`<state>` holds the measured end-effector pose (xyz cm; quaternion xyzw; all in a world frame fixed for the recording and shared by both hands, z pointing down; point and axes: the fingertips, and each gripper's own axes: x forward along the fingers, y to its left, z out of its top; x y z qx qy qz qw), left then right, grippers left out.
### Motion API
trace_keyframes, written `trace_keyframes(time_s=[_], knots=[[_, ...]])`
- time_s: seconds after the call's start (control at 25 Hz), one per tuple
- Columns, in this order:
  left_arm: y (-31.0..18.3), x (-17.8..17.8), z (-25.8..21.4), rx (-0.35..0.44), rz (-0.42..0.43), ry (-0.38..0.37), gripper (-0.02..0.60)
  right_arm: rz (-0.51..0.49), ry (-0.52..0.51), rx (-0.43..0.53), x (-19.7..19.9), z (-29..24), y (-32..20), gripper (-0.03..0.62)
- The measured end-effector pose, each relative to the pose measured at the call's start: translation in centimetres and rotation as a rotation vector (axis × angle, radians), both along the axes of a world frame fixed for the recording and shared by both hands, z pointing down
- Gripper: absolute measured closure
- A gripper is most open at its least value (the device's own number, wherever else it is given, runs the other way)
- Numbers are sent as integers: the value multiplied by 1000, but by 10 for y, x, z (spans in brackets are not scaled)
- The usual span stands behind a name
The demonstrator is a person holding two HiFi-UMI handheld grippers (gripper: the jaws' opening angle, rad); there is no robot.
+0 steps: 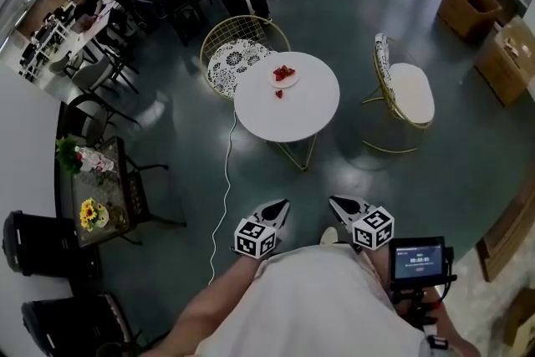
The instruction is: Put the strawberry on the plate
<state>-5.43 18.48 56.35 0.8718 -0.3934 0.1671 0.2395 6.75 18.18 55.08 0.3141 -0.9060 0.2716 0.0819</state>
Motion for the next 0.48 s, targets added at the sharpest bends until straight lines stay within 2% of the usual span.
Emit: trace_keyframes(time_s=[0.24, 0.48], knots=[[-29, 33, -2, 15, -30, -22, 577, -32, -19, -7, 32, 5, -30, 589], [-51, 48, 4, 13, -47, -37, 577, -32, -41, -30, 47, 20, -55, 589]])
